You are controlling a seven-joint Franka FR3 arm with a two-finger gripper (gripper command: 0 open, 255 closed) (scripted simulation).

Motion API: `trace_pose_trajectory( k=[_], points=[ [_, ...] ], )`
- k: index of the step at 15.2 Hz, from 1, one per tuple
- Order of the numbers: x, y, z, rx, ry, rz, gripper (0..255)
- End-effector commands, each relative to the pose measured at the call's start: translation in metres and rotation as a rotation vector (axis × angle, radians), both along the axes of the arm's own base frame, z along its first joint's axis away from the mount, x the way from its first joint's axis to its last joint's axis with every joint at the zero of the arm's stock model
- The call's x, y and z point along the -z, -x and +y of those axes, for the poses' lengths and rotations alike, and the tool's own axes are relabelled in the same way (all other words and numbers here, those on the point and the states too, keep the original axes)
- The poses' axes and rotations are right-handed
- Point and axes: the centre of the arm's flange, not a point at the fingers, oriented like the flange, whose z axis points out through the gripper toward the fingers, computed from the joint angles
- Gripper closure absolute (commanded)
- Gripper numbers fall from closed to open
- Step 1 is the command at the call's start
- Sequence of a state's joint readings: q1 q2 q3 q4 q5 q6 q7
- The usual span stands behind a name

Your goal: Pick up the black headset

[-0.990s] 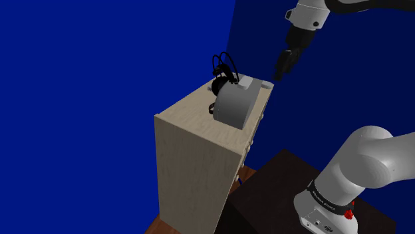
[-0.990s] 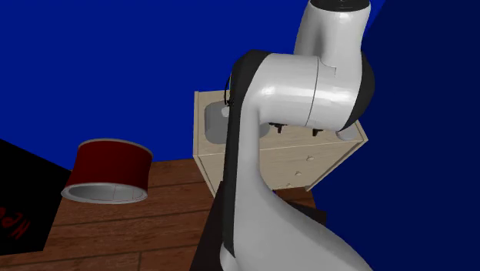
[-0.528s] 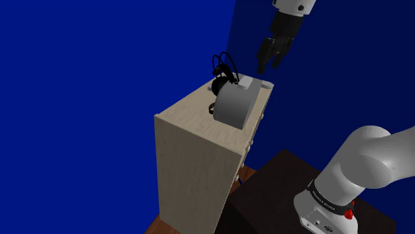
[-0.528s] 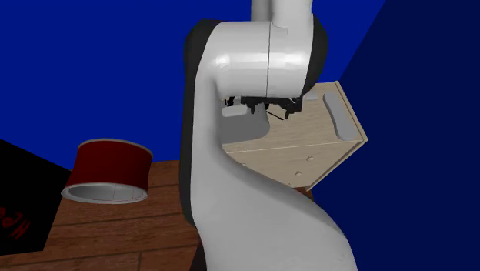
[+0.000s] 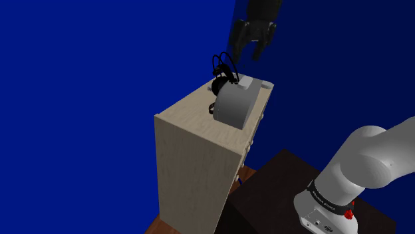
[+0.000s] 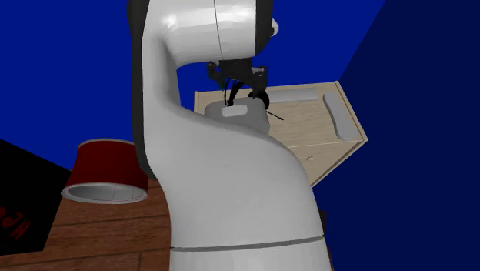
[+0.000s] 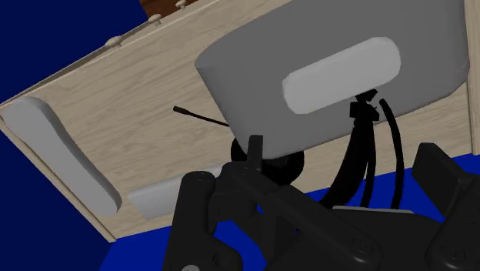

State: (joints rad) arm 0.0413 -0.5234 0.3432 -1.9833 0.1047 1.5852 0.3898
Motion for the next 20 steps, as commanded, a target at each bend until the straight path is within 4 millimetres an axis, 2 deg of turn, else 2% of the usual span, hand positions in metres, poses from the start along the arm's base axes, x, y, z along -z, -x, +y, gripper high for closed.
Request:
trace_pose_trajectory(
  k=[1, 2, 9, 12, 13, 20],
  points=[
    [-0.01, -0.01, 0.022, 0.023, -0.012, -0.006, 0],
    [-0.014, -0.013, 0.033, 0.033, -0.017, -0.008, 0],
    [0.023, -0.013, 0.033, 0.033, -0.017, -0.008, 0],
    [0.026, -0.013, 0.033, 0.033, -0.017, -0.008, 0],
    [0.026, -0.013, 0.033, 0.033, -0.017, -0.008, 255],
    [0.026, -0.013, 0.033, 0.033, -0.017, -0.008, 255]
  ],
)
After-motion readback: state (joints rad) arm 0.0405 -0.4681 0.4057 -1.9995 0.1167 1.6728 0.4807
